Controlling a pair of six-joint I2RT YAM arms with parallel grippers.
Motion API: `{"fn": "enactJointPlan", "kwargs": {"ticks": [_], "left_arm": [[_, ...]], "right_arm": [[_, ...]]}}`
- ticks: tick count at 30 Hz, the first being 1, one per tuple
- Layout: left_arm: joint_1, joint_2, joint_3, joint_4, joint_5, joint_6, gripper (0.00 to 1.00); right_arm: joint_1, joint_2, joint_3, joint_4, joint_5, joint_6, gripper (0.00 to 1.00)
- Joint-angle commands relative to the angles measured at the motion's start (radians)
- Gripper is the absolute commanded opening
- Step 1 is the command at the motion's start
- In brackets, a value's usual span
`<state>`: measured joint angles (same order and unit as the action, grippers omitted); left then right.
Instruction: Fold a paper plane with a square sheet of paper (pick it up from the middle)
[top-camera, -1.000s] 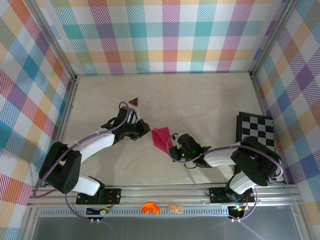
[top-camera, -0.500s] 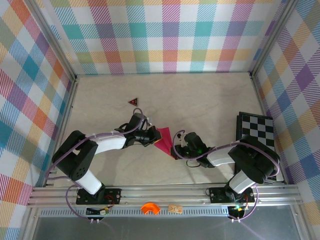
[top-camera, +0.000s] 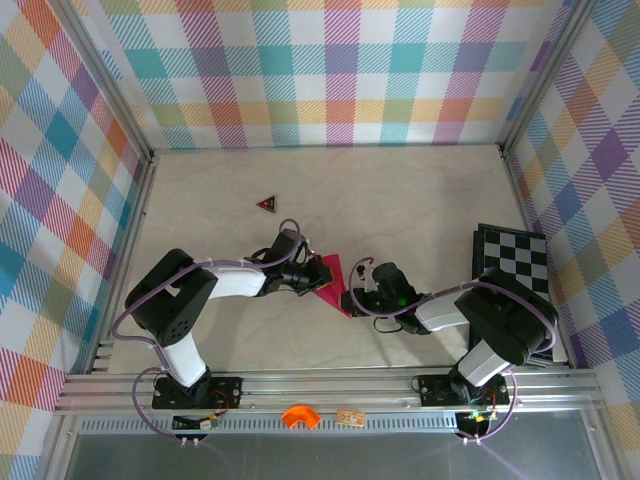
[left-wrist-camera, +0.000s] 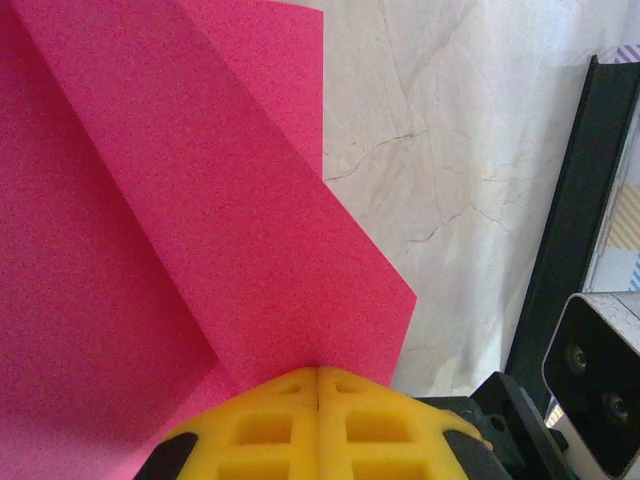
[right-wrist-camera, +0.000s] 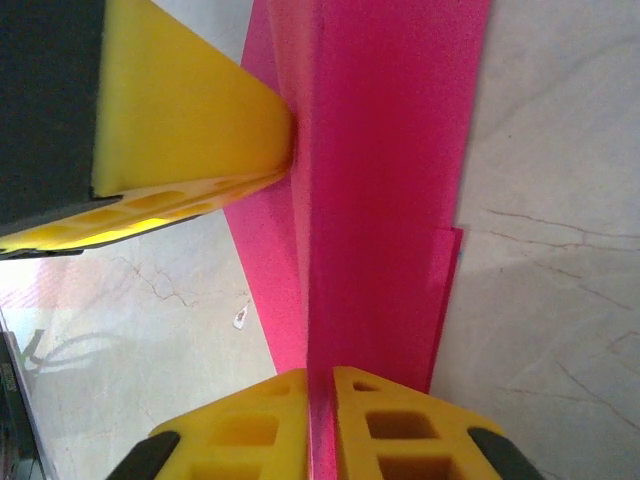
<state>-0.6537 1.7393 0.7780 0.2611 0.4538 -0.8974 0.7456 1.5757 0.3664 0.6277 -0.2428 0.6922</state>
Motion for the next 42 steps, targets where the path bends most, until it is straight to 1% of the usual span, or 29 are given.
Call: {"fn": "enactJointPlan", "kwargs": {"ticks": [1,3,6,13,21,29,42], "left_arm": [[-0.007,0.009,0.025,0.015,-0.003,0.0,0.02],[-0.007,0.013,0.024,0.015,-0.004,0.0,0.02],[-0.007,0.019,0.025,0.012,-0.006,0.002,0.02],[-0.007,0.038,0.043,-0.002,-0.002,0.015,0.02],[-0.007,0.03,0.052,-0.012,0.0,0.031,0.02],[-0.007,0.034,0.059,-0.03,-0.004,0.041,0.03],[-0.007,0.064,0.078,-0.048,-0.001,0.061,0.02]], "right_arm": [[0.003,0.022,-0.021,-0.06,-0.024,0.003,0.12],[0.001,0.023,-0.02,-0.06,-0.027,0.002,0.08],[-0.005,0.025,-0.017,-0.056,-0.042,0.003,0.05],[-0.031,0.041,-0.028,-0.006,-0.106,0.031,0.03],[-0.073,0.086,-0.053,0.095,-0.181,0.085,0.02],[-0.11,0.123,-0.055,0.13,-0.244,0.131,0.0],[-0.149,0.144,-0.072,0.155,-0.263,0.173,0.0]]}}
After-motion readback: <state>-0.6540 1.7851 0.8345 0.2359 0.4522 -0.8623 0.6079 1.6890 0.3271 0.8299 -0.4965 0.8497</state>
